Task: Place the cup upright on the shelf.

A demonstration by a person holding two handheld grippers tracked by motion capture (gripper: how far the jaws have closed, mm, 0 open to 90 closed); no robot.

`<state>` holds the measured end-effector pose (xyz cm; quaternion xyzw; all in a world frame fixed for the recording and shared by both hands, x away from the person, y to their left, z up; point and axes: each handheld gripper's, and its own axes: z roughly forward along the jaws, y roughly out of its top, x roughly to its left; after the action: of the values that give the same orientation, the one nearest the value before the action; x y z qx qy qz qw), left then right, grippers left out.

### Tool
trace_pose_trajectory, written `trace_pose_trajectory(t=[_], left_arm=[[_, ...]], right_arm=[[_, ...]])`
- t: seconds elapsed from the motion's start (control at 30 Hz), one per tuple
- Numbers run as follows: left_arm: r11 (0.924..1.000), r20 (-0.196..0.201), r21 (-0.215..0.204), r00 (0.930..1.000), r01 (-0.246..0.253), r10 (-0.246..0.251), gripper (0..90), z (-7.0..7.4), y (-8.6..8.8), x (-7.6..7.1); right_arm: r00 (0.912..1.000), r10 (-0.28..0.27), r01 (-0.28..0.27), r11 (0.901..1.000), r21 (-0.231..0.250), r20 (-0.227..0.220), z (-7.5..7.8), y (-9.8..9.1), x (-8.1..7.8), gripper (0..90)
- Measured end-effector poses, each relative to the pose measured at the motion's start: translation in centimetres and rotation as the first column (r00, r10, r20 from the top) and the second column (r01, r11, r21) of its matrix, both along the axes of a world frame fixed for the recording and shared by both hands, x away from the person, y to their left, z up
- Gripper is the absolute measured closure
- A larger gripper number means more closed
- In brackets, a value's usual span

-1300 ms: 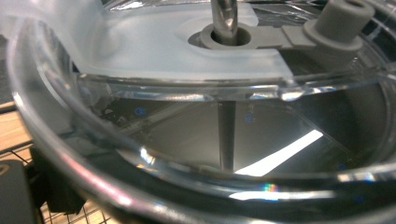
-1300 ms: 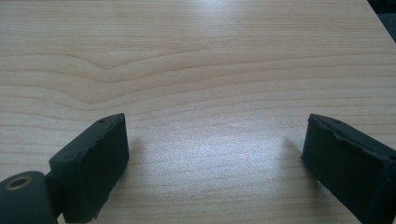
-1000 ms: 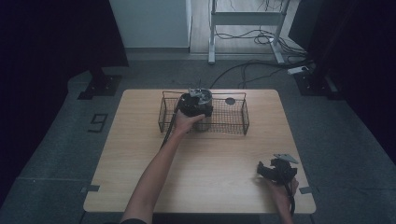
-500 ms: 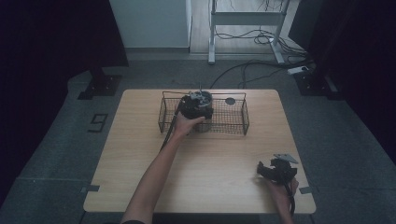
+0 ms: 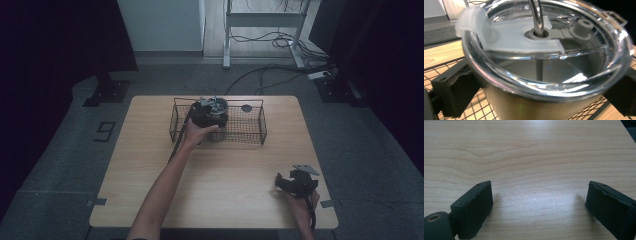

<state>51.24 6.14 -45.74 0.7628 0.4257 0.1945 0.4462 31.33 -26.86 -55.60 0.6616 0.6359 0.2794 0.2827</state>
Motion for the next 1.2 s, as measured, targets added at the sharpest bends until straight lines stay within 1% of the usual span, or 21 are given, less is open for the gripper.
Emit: trace_pose_trajectory(t=[0.1,0.23,0.3,0.47,0.6,0.67,0.77,1.0,1.1,1.2], left_arm=[[0.9999,0.011,-0.008,0.9999,0.009,-0.009,0.0,0.4,0.4,-0.3],[0.9997,0.039,0.000,0.9989,0.024,-0.024,0.0,1.2,0.7,-0.9],[0.9996,0.049,-0.003,0.9984,0.028,-0.028,0.0,1.6,0.9,-1.3],[0.9992,0.057,-0.003,0.9975,0.041,-0.041,0.0,2.3,1.3,-2.2],[0.9992,0.067,0.004,0.9970,0.039,-0.039,0.0,2.8,1.7,-3.0],[0.9992,0.068,0.007,0.9968,0.040,-0.040,0.0,3.0,2.0,-3.5],[0.9988,0.069,0.023,0.9966,0.044,-0.046,0.2,3.2,2.3,-4.2],[0.9970,0.061,0.024,0.9953,0.074,-0.075,0.6,3.2,3.2,-6.2],[0.9971,0.055,0.005,0.9955,0.077,-0.077,1.1,3.1,3.6,-7.1],[0.9960,0.044,-0.001,0.9950,0.089,-0.089,1.8,3.1,4.1,-7.9]], right_arm=[[1.0000,0.000,0.000,1.0000,-0.001,0.000,0.0,0.0,0.0,7.1],[1.0000,0.000,0.000,1.0000,-0.001,0.000,0.0,0.0,0.0,7.0],[1.0000,0.000,0.000,1.0000,-0.001,0.000,0.0,0.0,0.0,7.1],[1.0000,0.000,0.000,1.0000,-0.001,0.000,0.0,0.0,0.0,7.0],[1.0000,0.000,0.000,1.0000,-0.001,0.000,0.0,0.0,0.0,7.1],[1.0000,0.000,0.000,1.0000,0.000,0.000,0.0,0.0,0.0,7.1],[1.0000,0.001,-0.001,1.0000,-0.002,0.001,0.0,0.0,0.0,7.1],[1.0000,0.001,-0.001,1.0000,-0.002,0.001,0.0,0.0,0.0,7.1],[1.0000,-0.001,0.001,1.0000,-0.001,0.000,0.0,0.0,0.0,7.1],[1.0000,-0.001,0.001,1.0000,-0.001,0.000,0.0,0.0,0.0,7.1]])
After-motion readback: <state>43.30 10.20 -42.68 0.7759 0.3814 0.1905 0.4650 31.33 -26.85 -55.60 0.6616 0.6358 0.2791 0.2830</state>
